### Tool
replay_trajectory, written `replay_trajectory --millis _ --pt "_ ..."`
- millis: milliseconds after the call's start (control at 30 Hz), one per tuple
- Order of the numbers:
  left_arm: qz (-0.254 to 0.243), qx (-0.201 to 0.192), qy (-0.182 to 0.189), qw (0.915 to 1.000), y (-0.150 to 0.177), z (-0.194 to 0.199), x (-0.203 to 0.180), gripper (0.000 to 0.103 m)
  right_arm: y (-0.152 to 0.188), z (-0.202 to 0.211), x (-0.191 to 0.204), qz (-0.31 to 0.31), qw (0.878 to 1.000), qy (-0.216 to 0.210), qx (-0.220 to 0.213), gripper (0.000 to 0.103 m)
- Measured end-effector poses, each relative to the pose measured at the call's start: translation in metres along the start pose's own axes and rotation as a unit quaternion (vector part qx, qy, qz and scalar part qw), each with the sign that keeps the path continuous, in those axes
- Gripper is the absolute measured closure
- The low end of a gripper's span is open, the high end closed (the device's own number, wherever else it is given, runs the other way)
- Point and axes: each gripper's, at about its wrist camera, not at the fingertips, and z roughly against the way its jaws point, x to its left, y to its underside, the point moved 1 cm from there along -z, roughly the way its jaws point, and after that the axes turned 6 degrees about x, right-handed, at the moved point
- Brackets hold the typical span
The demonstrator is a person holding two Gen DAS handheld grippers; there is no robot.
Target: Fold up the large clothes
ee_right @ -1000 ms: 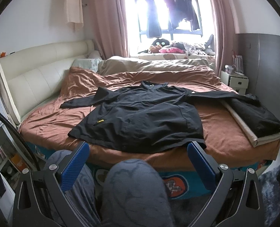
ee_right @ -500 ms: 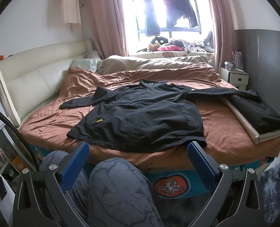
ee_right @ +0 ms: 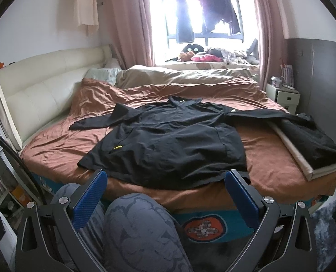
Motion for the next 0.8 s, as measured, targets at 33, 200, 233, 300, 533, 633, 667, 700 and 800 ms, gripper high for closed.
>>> replay_trajectory --millis 33,200,233,300,533,633,667,700,800 --pt "0.004 0.003 0.003 1.0000 -0.002 -0.004 0.002 0.000 -0.004 -0.004 -0.002 -0.003 1.000 -0.005 0.003 0.000" --pt "0.022 0.021 0.007 0.9995 -0.010 -0.028 0.017 0.000 -0.021 -0.022 -0.005 -0.014 1.000 -0.025 0.007 0.000" --pt "0.024 0.024 0.008 0.9994 -0.012 -0.033 0.020 0.000 -0.025 -0.027 -0.005 -0.014 1.000 -0.026 0.008 0.000" --pt "0.033 0.028 0.012 0.9990 -0.016 -0.043 0.027 0.000 -0.031 -0.038 -0.006 -0.013 0.999 -0.030 0.014 0.000" --pt "0.061 0.035 0.004 0.9975 -0.034 -0.078 0.054 0.000 -0.065 -0.085 -0.012 -0.013 0.998 -0.053 0.032 0.000" --pt "0.074 0.045 0.002 0.9963 -0.042 -0.095 0.065 0.000 -0.084 -0.105 -0.013 -0.015 0.997 -0.065 0.038 0.000" --pt "0.076 0.049 -0.002 0.9959 -0.045 -0.100 0.068 0.000 -0.090 -0.110 -0.014 -0.016 0.997 -0.068 0.040 0.000" --pt "0.078 0.053 -0.004 0.9956 -0.050 -0.107 0.073 0.000 -0.094 -0.114 -0.015 -0.018 0.996 -0.071 0.041 0.000" --pt "0.085 0.058 -0.006 0.9947 -0.060 -0.124 0.083 0.000 -0.110 -0.131 -0.016 -0.031 0.996 -0.069 0.046 0.000"
